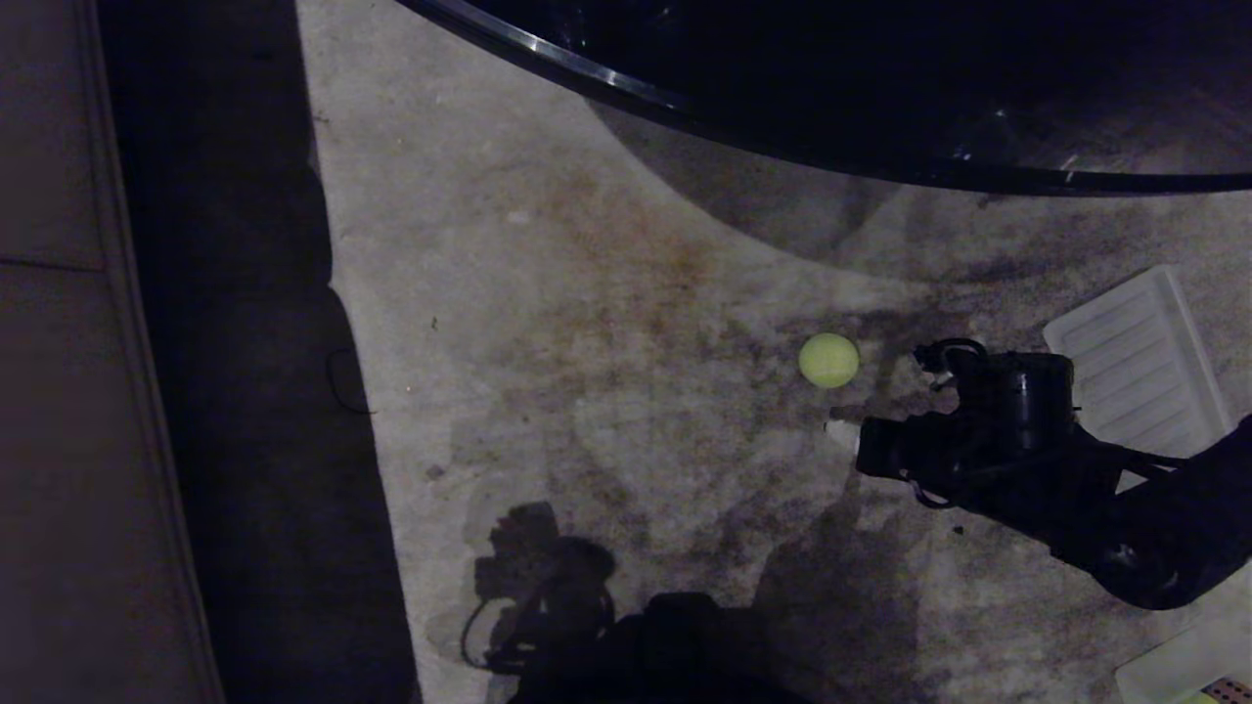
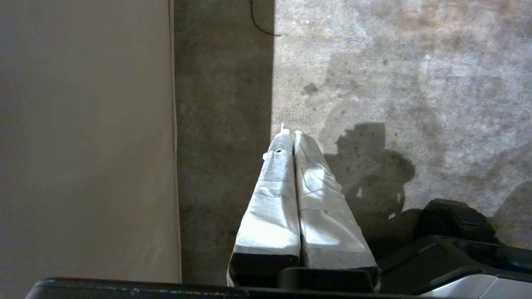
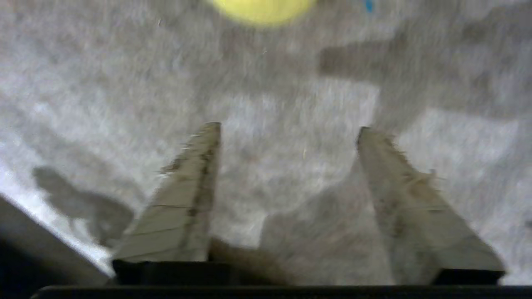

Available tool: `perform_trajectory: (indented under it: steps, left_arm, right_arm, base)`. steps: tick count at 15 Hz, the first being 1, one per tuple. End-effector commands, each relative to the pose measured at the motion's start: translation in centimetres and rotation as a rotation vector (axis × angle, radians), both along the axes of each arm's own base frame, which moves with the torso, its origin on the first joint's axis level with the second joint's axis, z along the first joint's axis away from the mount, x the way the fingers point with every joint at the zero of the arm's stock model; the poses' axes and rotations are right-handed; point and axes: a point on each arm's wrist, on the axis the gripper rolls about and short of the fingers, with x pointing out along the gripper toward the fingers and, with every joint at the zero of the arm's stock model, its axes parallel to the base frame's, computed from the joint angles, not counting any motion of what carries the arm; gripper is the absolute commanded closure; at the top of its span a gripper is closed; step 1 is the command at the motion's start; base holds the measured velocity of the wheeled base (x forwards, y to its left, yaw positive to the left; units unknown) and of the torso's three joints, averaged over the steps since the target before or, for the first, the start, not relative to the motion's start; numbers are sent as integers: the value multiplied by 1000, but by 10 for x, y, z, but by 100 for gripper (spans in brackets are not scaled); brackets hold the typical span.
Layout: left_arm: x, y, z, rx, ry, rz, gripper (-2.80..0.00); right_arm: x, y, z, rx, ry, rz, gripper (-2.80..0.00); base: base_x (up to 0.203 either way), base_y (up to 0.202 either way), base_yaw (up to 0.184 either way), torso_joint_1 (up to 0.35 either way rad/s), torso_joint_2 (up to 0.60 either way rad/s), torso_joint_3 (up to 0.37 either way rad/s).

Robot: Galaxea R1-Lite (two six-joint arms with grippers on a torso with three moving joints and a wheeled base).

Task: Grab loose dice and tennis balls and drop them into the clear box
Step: Pick up the ball on the floor

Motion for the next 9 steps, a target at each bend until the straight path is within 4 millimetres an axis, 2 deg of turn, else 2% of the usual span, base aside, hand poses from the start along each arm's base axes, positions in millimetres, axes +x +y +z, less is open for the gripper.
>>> perform_trajectory:
  steps: [1,4,9]
  left_arm:
    - [0,0,0,-1,1,0,0]
    - [0,0,0,-1,2,0,0]
    - [0,0,0,-1,2,0,0]
  right_arm:
    - [17,3,-1,1,-21,-17,-280]
    - [29,8,9,44,-63,2,-280]
    - [49,15,7,61,-115,6,-280]
  base:
    - [0,0,0,0,0,0]
    - [0,0,0,0,0,0]
    - [0,0,0,0,0,0]
